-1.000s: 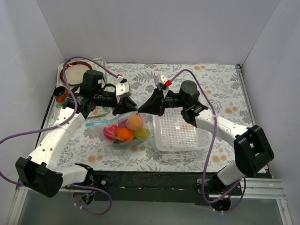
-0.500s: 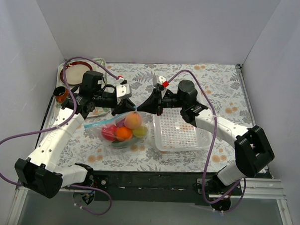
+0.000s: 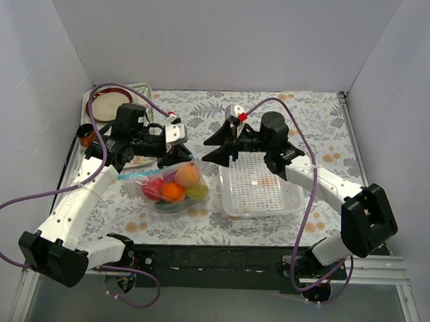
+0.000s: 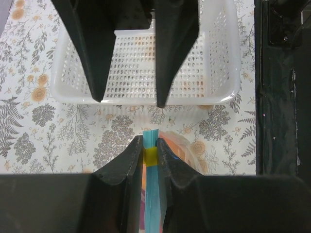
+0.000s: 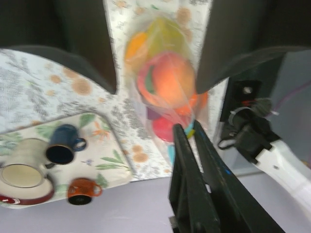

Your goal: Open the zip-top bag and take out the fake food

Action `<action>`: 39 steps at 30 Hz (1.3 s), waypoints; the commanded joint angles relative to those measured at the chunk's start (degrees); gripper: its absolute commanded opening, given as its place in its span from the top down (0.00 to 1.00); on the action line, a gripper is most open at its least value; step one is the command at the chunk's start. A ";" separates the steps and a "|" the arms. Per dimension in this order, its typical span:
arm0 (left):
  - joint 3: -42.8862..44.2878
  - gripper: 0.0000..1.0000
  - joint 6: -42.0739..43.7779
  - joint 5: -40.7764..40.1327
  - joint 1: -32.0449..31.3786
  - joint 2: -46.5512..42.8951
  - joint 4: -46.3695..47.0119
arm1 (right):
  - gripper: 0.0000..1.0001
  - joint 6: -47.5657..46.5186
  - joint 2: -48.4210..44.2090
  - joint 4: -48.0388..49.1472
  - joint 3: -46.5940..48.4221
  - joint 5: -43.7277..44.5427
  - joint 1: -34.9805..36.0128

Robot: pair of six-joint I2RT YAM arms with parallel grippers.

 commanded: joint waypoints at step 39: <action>-1.08 0.87 4.24 -1.65 0.08 -1.15 -2.11 | 0.99 5.35 1.48 10.16 -3.41 -1.73 0.36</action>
